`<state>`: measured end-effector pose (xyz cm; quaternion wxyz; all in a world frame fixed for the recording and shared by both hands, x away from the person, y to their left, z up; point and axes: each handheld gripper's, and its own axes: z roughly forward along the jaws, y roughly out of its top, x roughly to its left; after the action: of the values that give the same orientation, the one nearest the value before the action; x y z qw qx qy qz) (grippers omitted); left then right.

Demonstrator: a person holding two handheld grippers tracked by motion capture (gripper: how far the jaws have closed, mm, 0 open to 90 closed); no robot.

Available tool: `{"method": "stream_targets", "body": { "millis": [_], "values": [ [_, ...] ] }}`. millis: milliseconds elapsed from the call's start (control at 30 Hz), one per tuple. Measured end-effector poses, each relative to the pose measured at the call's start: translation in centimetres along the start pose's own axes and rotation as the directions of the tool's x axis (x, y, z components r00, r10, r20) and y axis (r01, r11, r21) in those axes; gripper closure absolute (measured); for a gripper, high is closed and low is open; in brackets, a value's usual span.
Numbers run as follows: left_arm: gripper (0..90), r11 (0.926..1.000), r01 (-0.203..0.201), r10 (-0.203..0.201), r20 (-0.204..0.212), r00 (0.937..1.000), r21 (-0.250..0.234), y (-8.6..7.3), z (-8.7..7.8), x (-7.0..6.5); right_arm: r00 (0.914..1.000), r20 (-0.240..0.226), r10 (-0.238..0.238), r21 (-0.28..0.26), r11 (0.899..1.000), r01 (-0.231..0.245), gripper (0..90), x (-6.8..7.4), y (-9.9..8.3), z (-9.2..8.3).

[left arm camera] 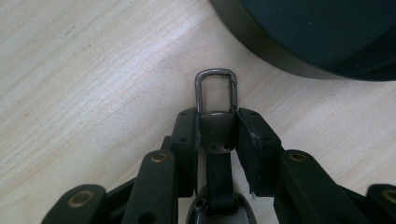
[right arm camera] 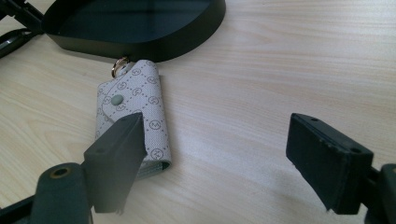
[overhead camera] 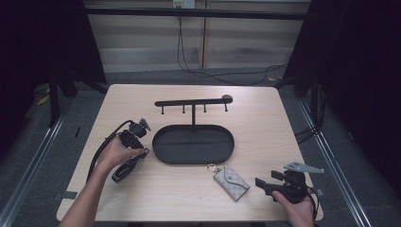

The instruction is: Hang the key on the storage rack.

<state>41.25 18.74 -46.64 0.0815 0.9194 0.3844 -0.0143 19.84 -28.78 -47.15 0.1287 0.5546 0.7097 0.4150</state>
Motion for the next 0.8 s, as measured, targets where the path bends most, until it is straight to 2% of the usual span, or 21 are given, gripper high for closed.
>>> {"method": "stream_targets", "body": {
  "millis": [167, 267, 300, 400, 433, 467, 500, 533, 567, 600, 633, 800],
  "values": [
    [69.3, 0.9995, 0.003, -0.001, -0.048, 0.9988, 0.033, 0.5, 0.1, -0.7, 1.0000, 0.002, -0.004, -0.003, 1.000, 0.004, 20.0, 0.1, 0.0, -0.1],
    [69.9, 0.9986, -0.001, 0.004, -0.056, 0.9984, 0.052, 0.7, 0.1, -0.8, 0.9999, 0.002, -0.010, -0.005, 1.000, 0.010, 20.0, 0.1, 0.0, -0.1],
    [69.9, 0.9983, 0.004, -0.001, -0.047, 0.9989, 0.059, 0.8, 0.2, -0.7, 0.9999, 0.003, -0.011, -0.002, 1.000, 0.011, 20.1, 0.2, 0.0, -0.1],
    [70.4, 0.9955, 0.022, -0.016, -0.060, 0.9981, 0.092, 1.3, 0.3, -0.9, 0.9997, 0.002, -0.024, -0.002, 1.000, 0.024, 20.3, 0.3, 0.0, -0.1],
    [70.5, 0.9942, 0.023, -0.015, -0.079, 0.9968, 0.105, 1.5, 0.2, -0.9, 0.9997, 0.001, -0.026, -0.002, 1.000, 0.026, 20.3, 0.3, 0.0, -0.2],
    [70.6, 0.9933, 0.034, -0.028, -0.055, 0.9981, 0.111, 1.6, 0.3, -0.9, 0.9996, 0.002, -0.027, -0.001, 1.000, 0.027, 20.3, 0.3, 0.0, -0.2],
    [70.7, 0.9929, 0.030, -0.022, -0.070, 0.9973, 0.115, 1.6, 0.3, -0.8, 0.9996, 0.003, -0.027, -0.001, 1.000, 0.027, 20.3, 0.3, 0.0, -0.1],
    [70.7, 0.9928, 0.034, -0.026, -0.068, 0.9974, 0.115, 1.6, 0.3, -0.7, 0.9997, 0.002, -0.025, 0.000, 1.000, 0.025, 20.3, 0.3, 0.0, -0.2],
    [70.7, 0.9924, 0.037, -0.032, -0.037, 0.9988, 0.118, 1.6, 0.3, -0.7, 0.9996, 0.002, -0.027, -0.002, 1.000, 0.027, 20.3, 0.3, 0.0, -0.2],
    [70.8, 0.9921, 0.026, -0.019, -0.056, 0.9983, 0.123, 1.7, 0.2, -0.6, 0.9996, 0.002, -0.027, -0.002, 1.000, 0.027, 20.3, 0.3, 0.0, -0.2],
    [70.8, 0.9915, 0.042, -0.038, -0.036, 0.9987, 0.123, 1.6, 0.3, -0.6, 0.9996, 0.002, -0.027, -0.001, 1.000, 0.027, 20.3, 0.3, 0.0, -0.2],
    [70.8, 0.9909, 0.054, -0.051, -0.028, 0.9983, 0.123, 1.5, 0.2, -0.5, 0.9997, 0.003, -0.023, -0.001, 1.000, 0.023, 20.3, 0.3, 0.0, -0.1]
  ]
}}
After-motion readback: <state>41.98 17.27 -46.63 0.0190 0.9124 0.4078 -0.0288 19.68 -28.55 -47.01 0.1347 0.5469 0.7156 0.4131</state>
